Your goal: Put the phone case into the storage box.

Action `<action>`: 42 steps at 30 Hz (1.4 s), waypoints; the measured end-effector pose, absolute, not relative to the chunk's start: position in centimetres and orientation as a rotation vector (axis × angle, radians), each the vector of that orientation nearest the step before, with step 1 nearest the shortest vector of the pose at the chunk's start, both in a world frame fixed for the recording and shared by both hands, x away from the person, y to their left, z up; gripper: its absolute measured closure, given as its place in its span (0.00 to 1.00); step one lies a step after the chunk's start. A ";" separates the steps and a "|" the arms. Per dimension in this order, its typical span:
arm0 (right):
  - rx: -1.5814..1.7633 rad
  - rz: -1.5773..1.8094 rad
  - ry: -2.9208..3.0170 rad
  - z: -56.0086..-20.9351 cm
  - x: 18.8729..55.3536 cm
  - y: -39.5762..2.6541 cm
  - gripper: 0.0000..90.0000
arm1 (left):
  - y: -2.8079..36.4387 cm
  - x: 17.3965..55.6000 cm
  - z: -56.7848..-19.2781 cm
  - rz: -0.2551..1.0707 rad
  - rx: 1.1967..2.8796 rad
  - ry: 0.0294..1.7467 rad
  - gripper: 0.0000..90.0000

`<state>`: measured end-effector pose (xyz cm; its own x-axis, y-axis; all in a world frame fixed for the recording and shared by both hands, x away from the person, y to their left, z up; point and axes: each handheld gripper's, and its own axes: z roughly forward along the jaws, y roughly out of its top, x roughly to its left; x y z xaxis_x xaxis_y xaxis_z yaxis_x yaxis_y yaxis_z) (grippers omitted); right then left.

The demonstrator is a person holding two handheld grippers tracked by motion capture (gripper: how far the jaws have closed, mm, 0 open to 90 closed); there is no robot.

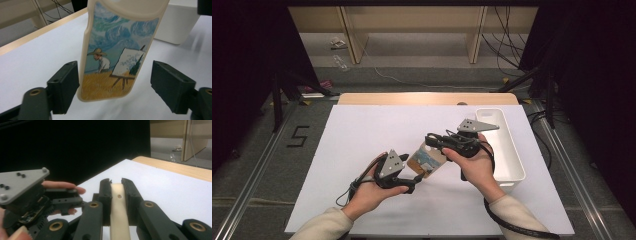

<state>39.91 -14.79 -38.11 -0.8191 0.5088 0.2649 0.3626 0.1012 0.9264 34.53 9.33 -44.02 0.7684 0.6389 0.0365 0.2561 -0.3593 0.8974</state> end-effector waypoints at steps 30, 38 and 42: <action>0.441 1.618 2.523 -35.8 39.4 -14.4 0.89 | 10.0 35.4 -44.9 0.363 1.967 0.610 0.28; 0.389 1.594 2.571 -35.8 39.2 -14.0 0.89 | 9.5 35.3 -45.4 0.336 2.012 0.552 0.35; 0.393 1.592 2.578 -35.9 39.3 -14.0 0.89 | 9.3 35.2 -45.7 0.316 2.033 0.530 0.38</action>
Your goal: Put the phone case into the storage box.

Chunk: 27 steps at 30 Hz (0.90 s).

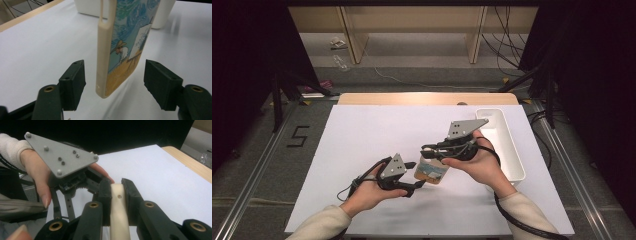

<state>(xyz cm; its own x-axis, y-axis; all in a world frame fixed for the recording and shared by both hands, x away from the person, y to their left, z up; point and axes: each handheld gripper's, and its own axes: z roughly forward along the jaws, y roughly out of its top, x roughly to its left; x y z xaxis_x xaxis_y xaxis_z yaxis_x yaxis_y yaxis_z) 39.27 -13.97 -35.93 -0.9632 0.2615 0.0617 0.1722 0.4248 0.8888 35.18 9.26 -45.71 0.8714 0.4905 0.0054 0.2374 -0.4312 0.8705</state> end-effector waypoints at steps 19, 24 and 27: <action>0.385 1.603 2.595 -36.0 39.1 -13.7 0.89 | 9.1 35.3 -45.9 0.289 2.026 0.508 0.50; 0.381 1.604 2.598 -36.0 39.1 -13.6 0.89 | 9.1 35.3 -46.0 0.276 2.034 0.509 0.54; 0.374 1.603 2.600 -36.0 39.1 -13.6 0.89 | 9.1 35.3 -46.0 0.277 2.038 0.509 0.56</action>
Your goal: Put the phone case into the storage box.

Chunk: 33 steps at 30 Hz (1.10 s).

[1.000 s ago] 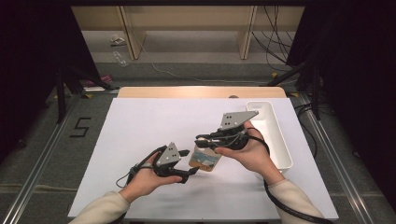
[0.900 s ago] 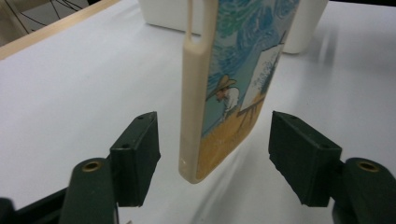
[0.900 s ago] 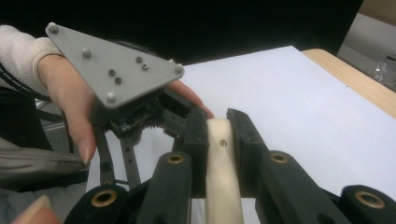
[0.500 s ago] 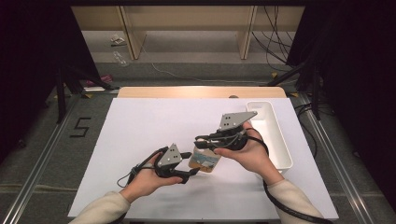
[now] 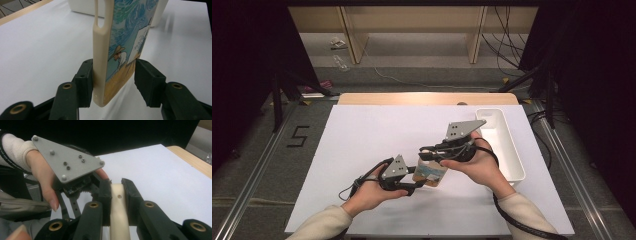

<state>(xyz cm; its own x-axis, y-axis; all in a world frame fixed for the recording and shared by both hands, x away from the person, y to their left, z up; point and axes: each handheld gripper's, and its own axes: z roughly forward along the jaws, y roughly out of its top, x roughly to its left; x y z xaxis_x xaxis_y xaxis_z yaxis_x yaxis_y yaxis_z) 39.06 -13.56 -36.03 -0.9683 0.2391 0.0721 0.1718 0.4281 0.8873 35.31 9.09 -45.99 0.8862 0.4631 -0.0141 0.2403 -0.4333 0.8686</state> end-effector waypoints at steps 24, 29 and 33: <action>0.348 1.678 2.584 -36.1 38.9 -13.3 0.89 | 9.3 35.4 -45.5 0.284 2.060 0.514 0.86; 0.355 1.691 2.583 -36.0 38.9 -13.3 0.89 | 9.3 35.4 -45.4 0.281 2.062 0.511 0.87; 0.352 1.697 2.580 -36.0 38.9 -13.3 0.89 | 9.4 35.4 -45.2 0.282 2.066 0.514 0.88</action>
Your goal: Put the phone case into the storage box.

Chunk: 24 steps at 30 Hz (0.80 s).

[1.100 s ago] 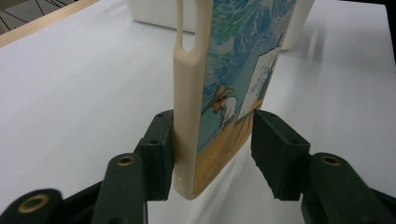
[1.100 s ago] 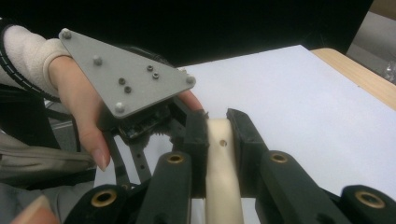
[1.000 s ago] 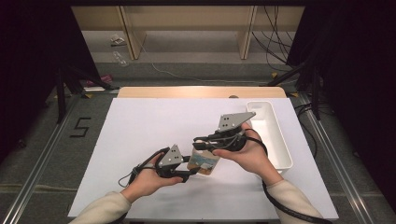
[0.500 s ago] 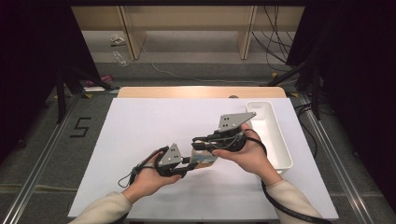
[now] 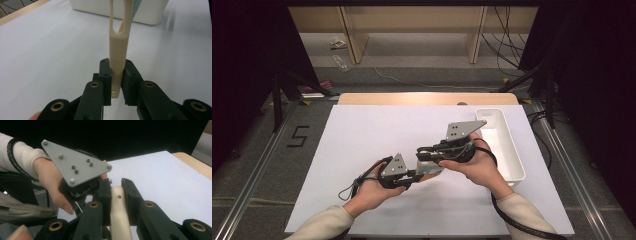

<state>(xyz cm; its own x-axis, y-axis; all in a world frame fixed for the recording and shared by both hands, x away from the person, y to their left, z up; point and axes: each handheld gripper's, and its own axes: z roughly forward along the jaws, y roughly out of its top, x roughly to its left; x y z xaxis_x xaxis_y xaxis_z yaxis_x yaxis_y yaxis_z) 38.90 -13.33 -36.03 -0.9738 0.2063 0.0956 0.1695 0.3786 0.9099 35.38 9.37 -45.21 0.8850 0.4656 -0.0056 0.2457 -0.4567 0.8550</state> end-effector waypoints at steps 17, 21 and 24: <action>0.360 1.732 2.569 -36.3 39.1 -13.5 0.88 | 9.4 35.5 -45.2 0.281 2.079 0.519 0.89; 0.365 1.724 2.549 -36.4 39.2 -13.5 0.76 | 9.4 35.4 -45.2 0.279 2.084 0.508 0.89; 0.382 1.733 2.518 -36.4 39.3 -13.7 0.64 | 9.4 35.5 -45.1 0.285 2.090 0.504 0.89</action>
<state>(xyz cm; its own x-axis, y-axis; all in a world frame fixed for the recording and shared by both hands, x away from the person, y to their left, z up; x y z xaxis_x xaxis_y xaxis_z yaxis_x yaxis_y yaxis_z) 39.30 -13.69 -36.42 -0.9675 0.2367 0.0895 0.1681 0.3369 0.9264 35.47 9.40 -45.12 0.8884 0.4590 0.0060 0.2414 -0.4783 0.8444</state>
